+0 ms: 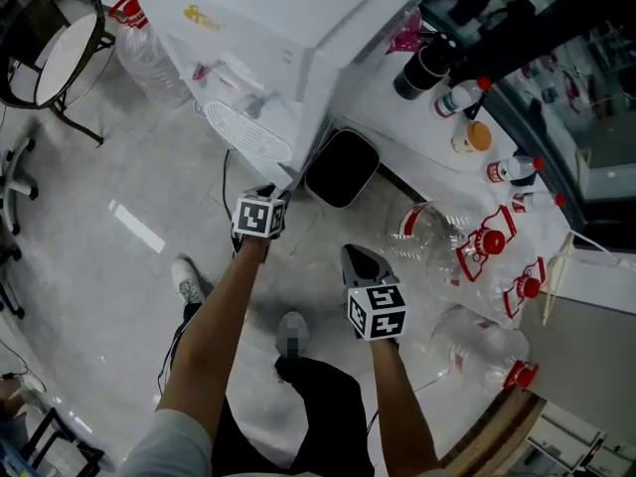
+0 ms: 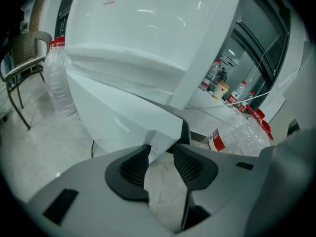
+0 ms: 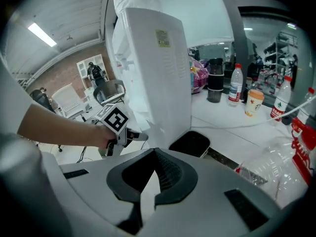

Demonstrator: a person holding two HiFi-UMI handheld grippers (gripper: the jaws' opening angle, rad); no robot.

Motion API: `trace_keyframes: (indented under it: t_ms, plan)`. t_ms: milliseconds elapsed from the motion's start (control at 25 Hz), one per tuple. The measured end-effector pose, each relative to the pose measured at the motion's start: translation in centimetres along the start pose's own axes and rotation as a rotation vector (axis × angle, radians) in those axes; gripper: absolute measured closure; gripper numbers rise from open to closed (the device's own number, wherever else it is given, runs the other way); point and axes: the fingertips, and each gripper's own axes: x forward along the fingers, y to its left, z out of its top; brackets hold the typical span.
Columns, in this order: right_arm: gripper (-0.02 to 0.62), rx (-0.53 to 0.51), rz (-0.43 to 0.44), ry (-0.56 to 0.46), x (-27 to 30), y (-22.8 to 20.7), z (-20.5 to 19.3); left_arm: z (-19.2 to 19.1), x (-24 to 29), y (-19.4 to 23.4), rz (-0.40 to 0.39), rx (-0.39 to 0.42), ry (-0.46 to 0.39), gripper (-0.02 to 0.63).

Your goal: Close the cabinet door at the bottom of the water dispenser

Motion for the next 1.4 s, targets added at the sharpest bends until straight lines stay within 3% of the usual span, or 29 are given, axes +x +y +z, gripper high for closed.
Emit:
trace_keyframes:
  t_ms: [360,520,680,880,1120,1240,1400]
  plan:
    - [0.571,0.023,-0.055,-0.025,-1.1,-2.4,-0.3,3.3,3.2,-1.1,-0.022,0.015,-0.050,0.446]
    - [0.571,0.029,-0.072,-0.032,-1.5,-2.8,0.1,3.4,3.4,-1.1,-0.011,0.072,-0.002,0.443]
    - [0.571,0.042,-0.073,-0.064,-2.1,-2.3,2.2,3.8,1.3,-0.1,-0.005,0.052,-0.001,0.445]
    - [0.571,-0.011,-0.049,-0.110,-4.4,0.5,7.4,4.9,-6.4,3.3,0.047,0.055,-0.012,0.456]
    - [0.571,-0.108,-0.018,-0.148,-10.1,4.4,15.4,9.3,-20.6,4.0,0.057,-0.018,-0.144,0.568]
    - [0.571,-0.143,-0.009,-0.191,-13.9,6.3,20.6,12.7,-27.7,2.1,0.029,0.044,-0.221,0.581]
    - [0.571,-0.244,-0.008,-0.269,-19.9,8.3,28.5,18.0,-37.0,-1.6,0.041,0.213,-0.302,0.584]
